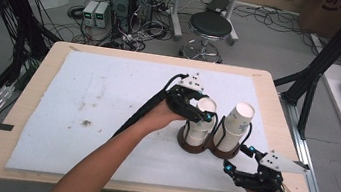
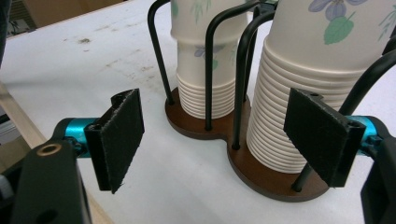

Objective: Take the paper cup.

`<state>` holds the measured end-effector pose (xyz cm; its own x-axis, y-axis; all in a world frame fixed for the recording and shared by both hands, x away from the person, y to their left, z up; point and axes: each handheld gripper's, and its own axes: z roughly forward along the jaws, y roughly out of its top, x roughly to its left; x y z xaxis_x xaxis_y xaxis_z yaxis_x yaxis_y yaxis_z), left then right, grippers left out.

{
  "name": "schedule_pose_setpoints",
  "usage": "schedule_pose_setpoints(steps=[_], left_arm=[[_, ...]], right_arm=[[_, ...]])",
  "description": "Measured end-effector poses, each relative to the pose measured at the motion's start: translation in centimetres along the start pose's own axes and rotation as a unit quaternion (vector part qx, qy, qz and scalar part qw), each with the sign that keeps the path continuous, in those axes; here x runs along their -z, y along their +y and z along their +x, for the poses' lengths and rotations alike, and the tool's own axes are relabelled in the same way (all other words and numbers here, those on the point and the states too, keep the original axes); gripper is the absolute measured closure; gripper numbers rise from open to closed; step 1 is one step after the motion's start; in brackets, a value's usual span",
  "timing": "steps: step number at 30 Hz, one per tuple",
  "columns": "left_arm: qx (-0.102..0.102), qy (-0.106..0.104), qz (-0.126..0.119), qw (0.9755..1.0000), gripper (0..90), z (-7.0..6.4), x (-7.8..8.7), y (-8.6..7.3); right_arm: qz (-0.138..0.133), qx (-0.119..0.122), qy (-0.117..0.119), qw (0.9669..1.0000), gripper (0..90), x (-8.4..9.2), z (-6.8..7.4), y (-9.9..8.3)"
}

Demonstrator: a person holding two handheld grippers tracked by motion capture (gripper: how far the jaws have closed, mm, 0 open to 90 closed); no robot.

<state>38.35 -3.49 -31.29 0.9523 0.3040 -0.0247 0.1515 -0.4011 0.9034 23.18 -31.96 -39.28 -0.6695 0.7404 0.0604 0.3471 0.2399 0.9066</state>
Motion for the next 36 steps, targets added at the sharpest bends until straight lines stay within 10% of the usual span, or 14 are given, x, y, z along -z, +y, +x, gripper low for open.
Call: schedule_pose_setpoints(steps=[18, 36], left_arm=[[0.039, 0.009, -0.099, 0.9943, 37.4, 0.5, 6.3, 2.4], [0.051, 0.043, -0.103, 0.9924, 37.4, 1.5, 12.1, -0.4]], right_arm=[[-0.001, 0.004, 0.009, 0.9999, 20.6, -0.4, 0.5, 0.3], [-0.007, 0.014, 0.036, 0.9992, 20.6, -1.0, 1.7, 1.6]])
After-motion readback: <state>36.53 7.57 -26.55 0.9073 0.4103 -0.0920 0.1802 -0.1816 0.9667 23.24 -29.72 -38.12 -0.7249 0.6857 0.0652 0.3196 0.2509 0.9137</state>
